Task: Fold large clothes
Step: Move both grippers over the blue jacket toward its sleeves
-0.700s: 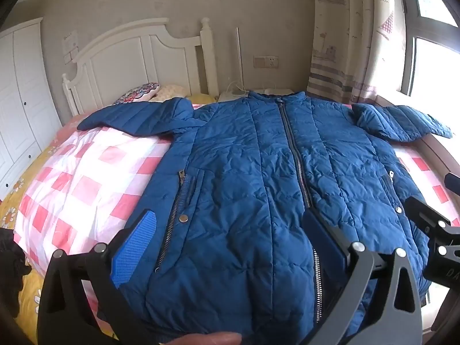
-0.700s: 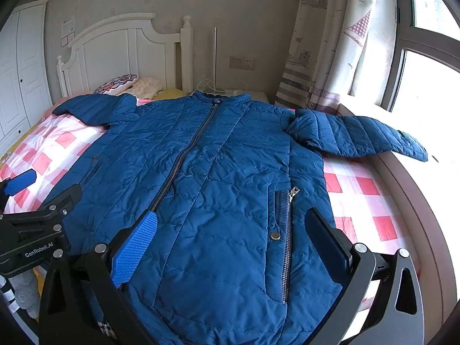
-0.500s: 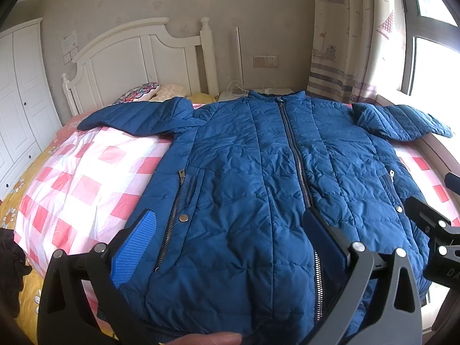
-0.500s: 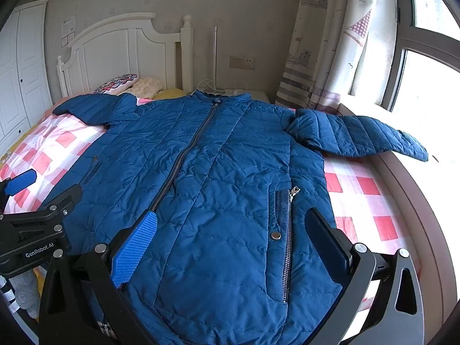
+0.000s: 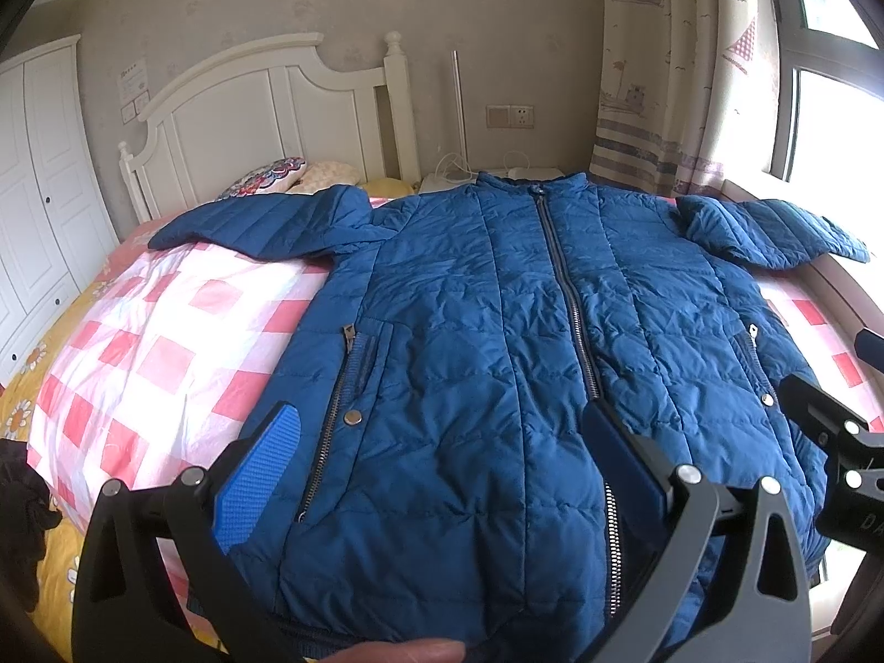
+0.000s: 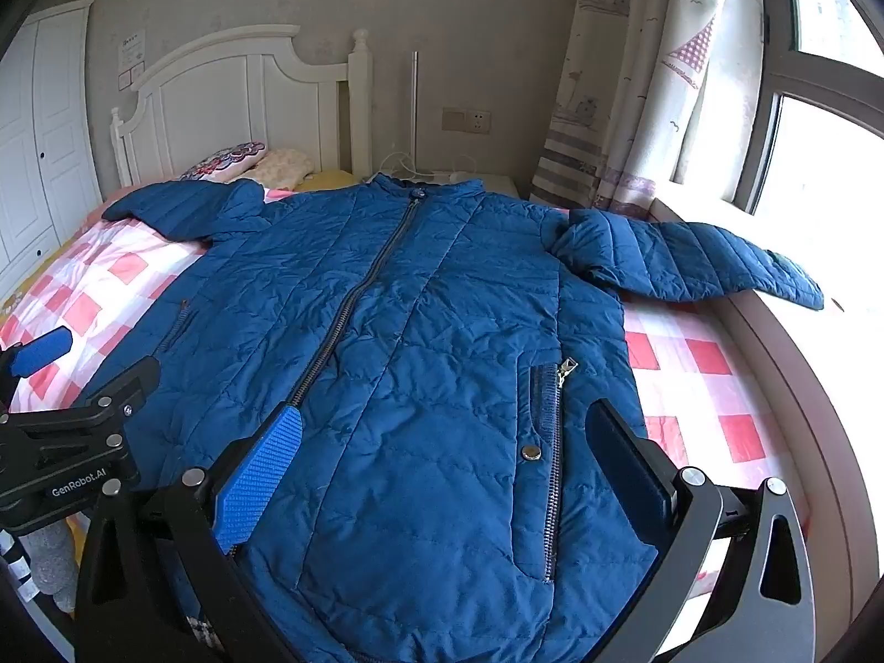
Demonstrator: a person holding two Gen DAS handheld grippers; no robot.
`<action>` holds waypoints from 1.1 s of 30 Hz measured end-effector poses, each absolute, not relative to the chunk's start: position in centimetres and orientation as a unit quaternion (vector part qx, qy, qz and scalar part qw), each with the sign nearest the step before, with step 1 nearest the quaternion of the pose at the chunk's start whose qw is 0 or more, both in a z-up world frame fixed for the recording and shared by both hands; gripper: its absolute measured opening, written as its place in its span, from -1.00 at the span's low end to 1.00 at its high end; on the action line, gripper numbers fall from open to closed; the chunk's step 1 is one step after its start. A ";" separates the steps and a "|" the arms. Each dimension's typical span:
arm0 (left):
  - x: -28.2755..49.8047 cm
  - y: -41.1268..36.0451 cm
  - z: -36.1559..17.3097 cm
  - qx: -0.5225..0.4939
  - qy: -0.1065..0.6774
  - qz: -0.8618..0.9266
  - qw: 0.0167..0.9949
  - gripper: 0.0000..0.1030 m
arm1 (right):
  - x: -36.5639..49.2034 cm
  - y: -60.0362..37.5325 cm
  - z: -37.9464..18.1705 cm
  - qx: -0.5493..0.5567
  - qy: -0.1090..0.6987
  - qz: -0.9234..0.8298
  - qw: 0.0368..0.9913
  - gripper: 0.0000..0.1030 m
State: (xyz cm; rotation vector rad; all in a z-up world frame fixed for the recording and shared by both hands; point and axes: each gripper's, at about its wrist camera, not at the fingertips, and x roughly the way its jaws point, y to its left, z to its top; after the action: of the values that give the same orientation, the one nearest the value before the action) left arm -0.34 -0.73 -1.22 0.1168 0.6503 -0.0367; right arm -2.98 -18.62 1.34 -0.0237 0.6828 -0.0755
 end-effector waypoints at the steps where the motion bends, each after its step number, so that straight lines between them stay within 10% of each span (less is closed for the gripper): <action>1: -0.4 -0.8 -1.3 0.057 0.320 -0.018 0.946 0.96 | -3.0 -18.6 1.3 -0.011 0.334 -0.037 0.942 0.91; 33: -0.2 -0.2 -2.8 0.061 0.341 -0.022 0.938 0.96 | -2.6 -18.6 -0.2 -0.008 0.344 -0.036 0.938 0.91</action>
State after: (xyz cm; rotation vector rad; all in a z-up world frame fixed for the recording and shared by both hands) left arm -0.25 -0.22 -2.84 0.1252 0.6958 -0.0446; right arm -2.63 -18.60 -0.23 -0.0159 0.7020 -0.0729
